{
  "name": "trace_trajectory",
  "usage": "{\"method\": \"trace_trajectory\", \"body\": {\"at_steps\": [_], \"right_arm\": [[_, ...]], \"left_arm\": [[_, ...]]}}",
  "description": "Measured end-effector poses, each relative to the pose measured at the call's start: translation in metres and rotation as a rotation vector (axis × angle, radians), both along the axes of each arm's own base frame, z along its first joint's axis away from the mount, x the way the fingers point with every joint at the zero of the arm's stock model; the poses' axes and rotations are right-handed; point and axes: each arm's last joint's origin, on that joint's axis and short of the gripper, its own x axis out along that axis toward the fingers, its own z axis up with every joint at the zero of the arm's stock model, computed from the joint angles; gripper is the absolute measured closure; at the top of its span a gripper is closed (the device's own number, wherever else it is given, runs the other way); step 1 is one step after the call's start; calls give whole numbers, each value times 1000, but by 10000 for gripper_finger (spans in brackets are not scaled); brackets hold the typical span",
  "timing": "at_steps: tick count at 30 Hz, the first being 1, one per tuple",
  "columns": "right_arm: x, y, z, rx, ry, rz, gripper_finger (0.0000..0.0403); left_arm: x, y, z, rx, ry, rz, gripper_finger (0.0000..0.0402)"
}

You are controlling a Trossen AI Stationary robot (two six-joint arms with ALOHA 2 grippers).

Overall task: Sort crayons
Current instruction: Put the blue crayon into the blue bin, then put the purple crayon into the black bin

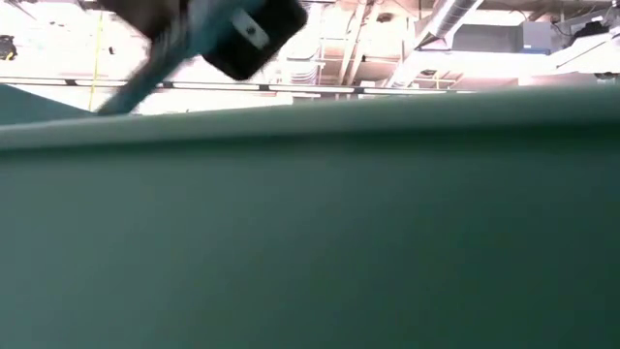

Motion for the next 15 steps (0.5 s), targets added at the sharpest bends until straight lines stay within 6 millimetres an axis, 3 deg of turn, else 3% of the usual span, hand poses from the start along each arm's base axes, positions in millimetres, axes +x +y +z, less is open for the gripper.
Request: {"method": "trace_trajectory", "body": {"at_steps": [7,15], "right_arm": [[-13,1,-1,-39,-5,50,306],[-28,-9,-17,-118,46,101,306]], "left_arm": [[11,-6,-24,45,90,-15,397],[12,-4,-25,47,96,-13,397]]}}
